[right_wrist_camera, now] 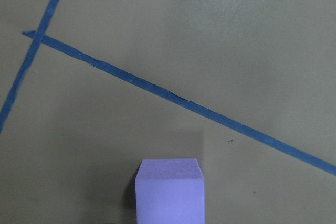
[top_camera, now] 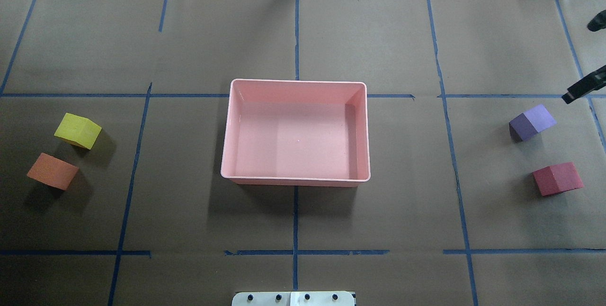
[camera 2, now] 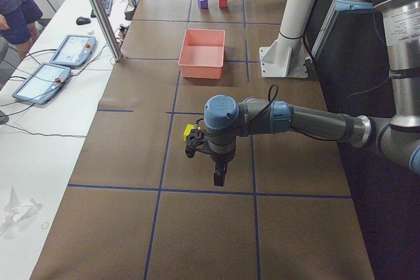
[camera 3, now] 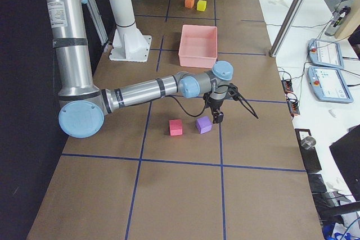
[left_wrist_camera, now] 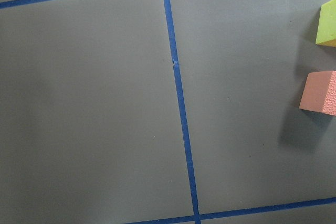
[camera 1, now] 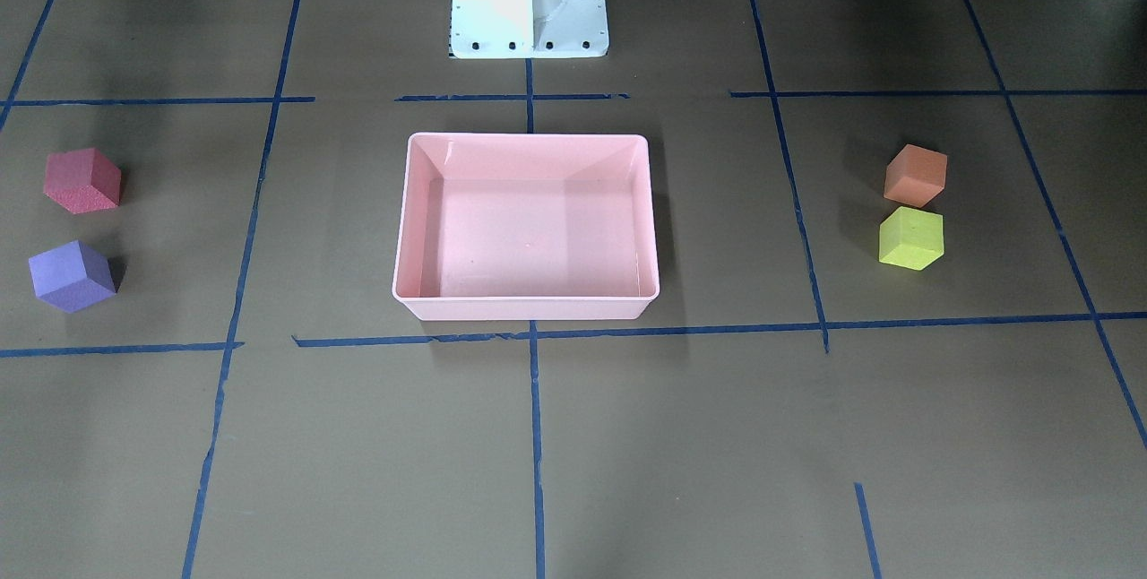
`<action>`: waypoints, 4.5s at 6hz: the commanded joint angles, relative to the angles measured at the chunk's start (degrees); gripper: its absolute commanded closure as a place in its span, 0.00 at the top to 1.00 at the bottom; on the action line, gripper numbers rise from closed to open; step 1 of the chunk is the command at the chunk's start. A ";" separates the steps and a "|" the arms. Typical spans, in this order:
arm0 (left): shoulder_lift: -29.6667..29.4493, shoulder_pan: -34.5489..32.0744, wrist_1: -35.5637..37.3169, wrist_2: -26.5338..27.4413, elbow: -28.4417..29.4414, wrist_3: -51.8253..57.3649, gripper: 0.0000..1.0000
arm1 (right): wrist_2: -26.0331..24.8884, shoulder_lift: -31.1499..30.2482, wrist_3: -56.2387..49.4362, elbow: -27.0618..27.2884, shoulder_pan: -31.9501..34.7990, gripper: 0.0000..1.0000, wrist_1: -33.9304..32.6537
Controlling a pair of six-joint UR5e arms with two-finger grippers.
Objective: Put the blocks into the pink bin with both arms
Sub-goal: 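Lower the right gripper onto the purple cube and grasp it, then carry the purple cube with the right gripper over the pink bin, then release the purple cube into the bin while the left gripper reaches the yellow cube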
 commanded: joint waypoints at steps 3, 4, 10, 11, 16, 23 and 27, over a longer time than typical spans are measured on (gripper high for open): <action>0.02 0.00 0.01 0.00 -0.16 0.00 1.00 | -1.07 0.25 1.69 -7.92 -5.94 1.00 3.19; 0.02 0.00 0.01 0.00 -0.25 0.00 1.00 | -1.16 0.42 1.78 -8.11 -6.74 0.97 3.10; 0.02 0.00 -0.08 0.00 -0.51 0.00 1.00 | -0.63 19.00 33.48 -6.09 -12.78 0.16 2.22; 0.37 0.00 0.18 0.00 -2.51 0.00 1.00 | -0.89 23.23 43.60 -5.66 -14.55 0.17 1.96; -3.93 6.92 -9.57 -4.10 -2.01 -1.22 1.00 | -13.96 45.85 75.23 -4.51 -31.33 0.37 -16.23; -17.91 29.23 -40.23 2.69 19.31 -41.21 1.00 | -8.30 31.66 47.88 9.18 -19.96 1.00 -22.74; -19.23 37.17 -41.92 7.29 20.23 -47.28 1.00 | -8.02 28.47 46.34 10.96 -19.23 1.00 -22.65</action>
